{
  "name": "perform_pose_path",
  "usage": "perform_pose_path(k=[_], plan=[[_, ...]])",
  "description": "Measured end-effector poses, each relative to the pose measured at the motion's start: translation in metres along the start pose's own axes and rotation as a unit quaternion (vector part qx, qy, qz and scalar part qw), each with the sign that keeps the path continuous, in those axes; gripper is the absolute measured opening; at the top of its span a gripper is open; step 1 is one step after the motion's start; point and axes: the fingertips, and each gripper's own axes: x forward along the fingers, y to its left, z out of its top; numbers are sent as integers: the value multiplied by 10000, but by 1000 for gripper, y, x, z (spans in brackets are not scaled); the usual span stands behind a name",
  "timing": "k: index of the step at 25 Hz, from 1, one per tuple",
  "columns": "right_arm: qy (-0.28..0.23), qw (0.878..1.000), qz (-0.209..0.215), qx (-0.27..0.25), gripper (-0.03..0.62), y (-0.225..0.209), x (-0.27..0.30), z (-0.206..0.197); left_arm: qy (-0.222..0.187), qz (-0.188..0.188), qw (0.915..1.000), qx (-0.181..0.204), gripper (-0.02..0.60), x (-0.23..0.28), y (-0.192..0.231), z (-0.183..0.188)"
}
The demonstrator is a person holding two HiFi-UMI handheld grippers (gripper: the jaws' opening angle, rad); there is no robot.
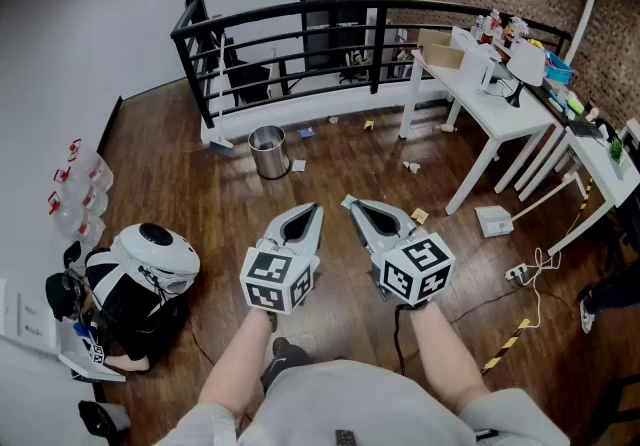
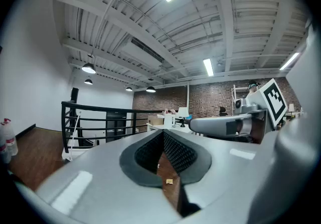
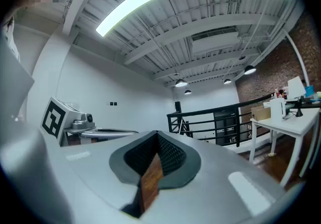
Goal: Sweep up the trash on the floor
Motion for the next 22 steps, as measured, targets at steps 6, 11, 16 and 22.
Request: perform_pose_path(k=[6, 11, 16, 22], plan=[[-3, 9999, 132, 69, 0, -2, 47, 0, -6, 127, 9999, -16, 6, 9, 46, 4], [39, 9996, 251, 134, 0, -2, 118, -5, -3, 267, 9996, -77, 6, 22, 116, 3], [39, 9996, 267, 87, 0, -2, 211, 5, -13, 305, 9995, -102, 6, 42, 207, 14], [-60, 9997, 193, 117, 0, 1, 318, 24, 46, 287, 9996, -71, 6, 60, 311, 31]])
